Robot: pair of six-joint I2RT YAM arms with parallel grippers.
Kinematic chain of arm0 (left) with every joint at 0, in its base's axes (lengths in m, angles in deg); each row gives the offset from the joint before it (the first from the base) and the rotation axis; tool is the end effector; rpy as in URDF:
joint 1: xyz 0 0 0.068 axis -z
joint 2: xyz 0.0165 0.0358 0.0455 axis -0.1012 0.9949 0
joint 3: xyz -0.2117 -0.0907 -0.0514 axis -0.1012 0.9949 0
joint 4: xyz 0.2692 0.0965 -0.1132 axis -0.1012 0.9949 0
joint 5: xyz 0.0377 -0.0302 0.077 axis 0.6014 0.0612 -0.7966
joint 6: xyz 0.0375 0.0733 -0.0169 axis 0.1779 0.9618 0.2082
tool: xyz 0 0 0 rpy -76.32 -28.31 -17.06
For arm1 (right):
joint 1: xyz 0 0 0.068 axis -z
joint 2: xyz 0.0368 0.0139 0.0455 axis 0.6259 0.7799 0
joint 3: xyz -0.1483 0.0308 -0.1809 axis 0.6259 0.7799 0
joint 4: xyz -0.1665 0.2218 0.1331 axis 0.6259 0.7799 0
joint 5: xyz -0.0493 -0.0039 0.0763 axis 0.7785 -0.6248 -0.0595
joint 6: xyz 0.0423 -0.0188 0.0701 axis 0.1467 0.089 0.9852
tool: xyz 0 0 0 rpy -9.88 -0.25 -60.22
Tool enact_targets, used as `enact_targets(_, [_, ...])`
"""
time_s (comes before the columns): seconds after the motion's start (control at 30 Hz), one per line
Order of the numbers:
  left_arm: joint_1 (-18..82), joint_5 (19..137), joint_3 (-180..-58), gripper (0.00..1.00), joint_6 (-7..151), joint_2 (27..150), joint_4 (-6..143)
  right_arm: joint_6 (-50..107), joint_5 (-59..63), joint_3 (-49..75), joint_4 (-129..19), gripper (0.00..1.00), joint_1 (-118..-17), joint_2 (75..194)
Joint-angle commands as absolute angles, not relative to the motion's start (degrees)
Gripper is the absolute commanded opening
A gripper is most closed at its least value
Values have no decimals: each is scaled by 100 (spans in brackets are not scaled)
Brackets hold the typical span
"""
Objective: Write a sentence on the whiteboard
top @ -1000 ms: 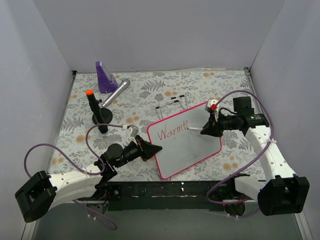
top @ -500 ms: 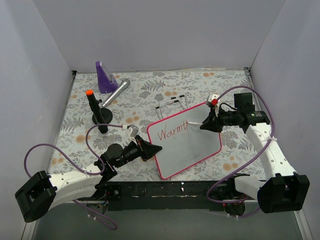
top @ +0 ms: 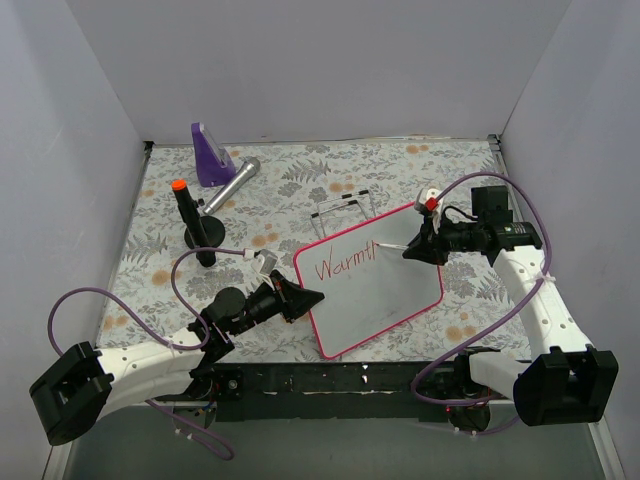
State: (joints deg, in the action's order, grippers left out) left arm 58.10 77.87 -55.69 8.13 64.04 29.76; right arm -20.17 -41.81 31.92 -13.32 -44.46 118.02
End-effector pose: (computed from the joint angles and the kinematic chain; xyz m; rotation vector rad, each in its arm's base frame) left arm 0.1648 -0.2299 0.1340 -0.2553 1.9097 -1.7574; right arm 0.2930 0.0868 0.2448 -1.1970 1.7958 0.7254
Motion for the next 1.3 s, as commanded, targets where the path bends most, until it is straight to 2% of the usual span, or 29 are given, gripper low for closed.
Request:
enact_targets(0.0, [5837,7926,-5586,0,1076,6247,2593,-2411,-4064,3169,-1009,1,-4420,11762])
enact_targets(0.47, [5837,7944,-5595,0,1076,6291,2575,-2657,-3950,3301,-788,1,-4393,11683])
enact_targets(0.63, [5837,7944,-5577,0,1076,6300,2575,-2587,-4055,2942,-753,1,-4306,11701])
enact_targets(0.87, [5837,7900,-5542,0,1058,6239,2593,-2675,-4793,2168,-147,1,-4270,11622])
enact_targets(1.27, [5837,7865,-5524,0,1040,6142,2637,-2200,-4601,2633,-805,1,-4191,11112])
